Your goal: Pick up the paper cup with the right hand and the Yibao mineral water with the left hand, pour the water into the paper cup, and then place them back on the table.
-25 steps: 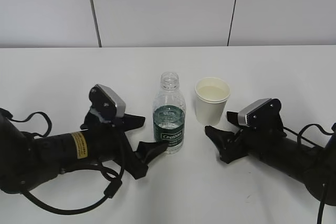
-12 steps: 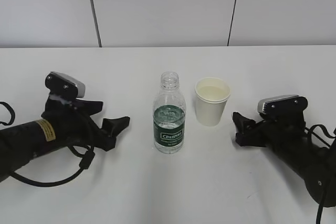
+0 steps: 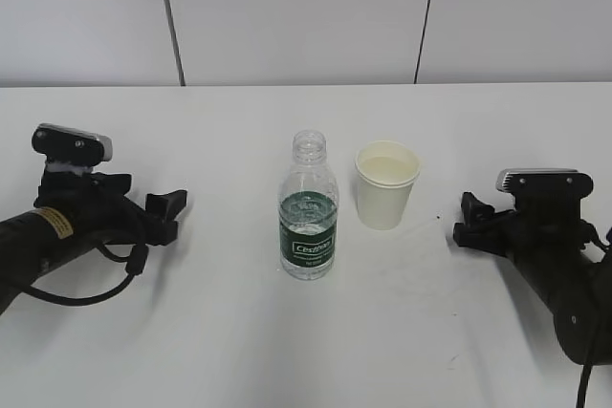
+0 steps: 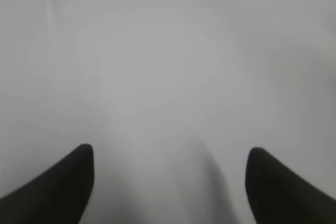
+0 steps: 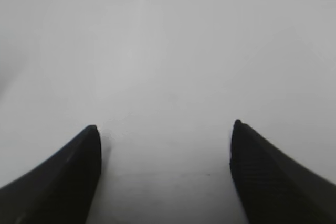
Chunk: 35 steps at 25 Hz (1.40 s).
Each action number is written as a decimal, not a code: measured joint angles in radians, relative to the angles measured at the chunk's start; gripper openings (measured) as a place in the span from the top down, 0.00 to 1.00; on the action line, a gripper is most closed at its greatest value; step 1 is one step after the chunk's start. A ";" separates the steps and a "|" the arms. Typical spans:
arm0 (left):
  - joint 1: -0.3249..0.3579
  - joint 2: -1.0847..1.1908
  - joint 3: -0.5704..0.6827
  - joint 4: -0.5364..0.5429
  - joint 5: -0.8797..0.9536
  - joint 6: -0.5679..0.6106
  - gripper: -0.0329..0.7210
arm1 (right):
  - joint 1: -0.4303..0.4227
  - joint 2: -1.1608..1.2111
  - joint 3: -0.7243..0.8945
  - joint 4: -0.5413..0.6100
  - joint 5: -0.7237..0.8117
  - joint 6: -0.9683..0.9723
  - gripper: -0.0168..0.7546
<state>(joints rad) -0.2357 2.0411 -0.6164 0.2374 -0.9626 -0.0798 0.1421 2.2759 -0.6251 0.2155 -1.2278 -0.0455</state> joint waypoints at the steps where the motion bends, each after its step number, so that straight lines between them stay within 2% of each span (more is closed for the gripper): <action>1: 0.002 0.000 -0.001 -0.012 0.008 0.000 0.24 | 0.000 -0.005 0.000 0.007 0.005 0.000 0.21; 3: 0.006 -0.001 -0.016 -0.025 0.053 0.000 0.24 | 0.000 -0.022 0.000 0.021 0.029 0.000 0.21; 8: 0.007 -0.034 -0.089 -0.028 0.299 0.001 0.24 | -0.013 -0.123 0.000 0.054 0.113 -0.008 0.21; 13: 0.007 -0.119 -0.170 -0.038 0.530 0.001 0.24 | -0.053 -0.250 -0.018 0.056 0.385 -0.010 0.21; 17: 0.007 -0.180 -0.271 -0.072 0.823 0.001 0.25 | -0.077 -0.355 -0.045 0.062 0.601 -0.012 0.21; 22: 0.007 -0.205 -0.451 -0.081 1.268 0.001 0.25 | -0.079 -0.455 -0.137 0.062 0.935 -0.067 0.21; 26: 0.007 -0.205 -0.590 -0.081 1.544 0.001 0.25 | -0.083 -0.485 -0.268 0.062 1.262 -0.106 0.21; 30: 0.007 -0.205 -0.682 -0.082 1.744 0.000 0.25 | -0.085 -0.486 -0.427 0.056 1.617 -0.113 0.21; 35: 0.007 -0.205 -0.725 -0.130 1.900 0.000 0.25 | -0.087 -0.486 -0.595 -0.033 1.959 -0.114 0.21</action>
<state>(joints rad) -0.2286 1.8360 -1.3410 0.1071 0.9372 -0.0795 0.0551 1.7896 -1.2196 0.1830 0.7310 -0.1594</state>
